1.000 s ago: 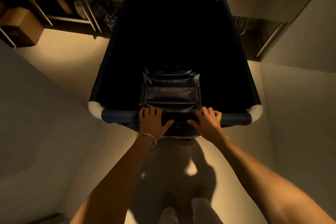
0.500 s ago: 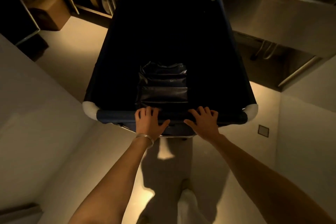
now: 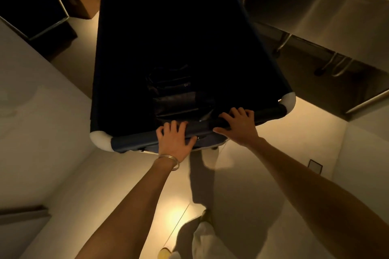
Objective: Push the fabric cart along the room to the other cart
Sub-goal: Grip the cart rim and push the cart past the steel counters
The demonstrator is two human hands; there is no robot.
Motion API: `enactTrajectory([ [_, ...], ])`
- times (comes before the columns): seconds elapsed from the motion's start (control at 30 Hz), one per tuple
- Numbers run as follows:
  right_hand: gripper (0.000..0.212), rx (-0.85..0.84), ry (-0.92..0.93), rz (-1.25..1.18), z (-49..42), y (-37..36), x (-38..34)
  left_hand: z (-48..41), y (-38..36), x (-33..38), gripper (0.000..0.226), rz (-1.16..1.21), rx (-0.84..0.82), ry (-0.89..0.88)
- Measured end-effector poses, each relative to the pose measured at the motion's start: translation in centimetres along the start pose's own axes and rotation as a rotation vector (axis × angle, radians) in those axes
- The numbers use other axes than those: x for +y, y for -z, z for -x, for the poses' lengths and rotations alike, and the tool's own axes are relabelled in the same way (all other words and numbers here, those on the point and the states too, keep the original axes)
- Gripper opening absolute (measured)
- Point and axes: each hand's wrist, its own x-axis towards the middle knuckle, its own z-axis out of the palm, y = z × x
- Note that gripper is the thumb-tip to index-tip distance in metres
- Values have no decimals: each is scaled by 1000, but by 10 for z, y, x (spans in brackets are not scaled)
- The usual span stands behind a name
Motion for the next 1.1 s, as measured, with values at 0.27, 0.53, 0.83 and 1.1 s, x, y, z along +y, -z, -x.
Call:
enactTrajectory([
  [0.27,87,-59,-5,27,31,4,10,45,-4,36,61,4,-60,31],
  [0.53,92,-28,40,31,106,3,20,119,-6,73,67,39,-59,37],
  [0.83,84,12,72,82,216,1,22,218,-14,109,67,19,-67,26],
  [1.1,68,170,91,112,312,-11,20,304,-25,131,63,-26,16,-7],
])
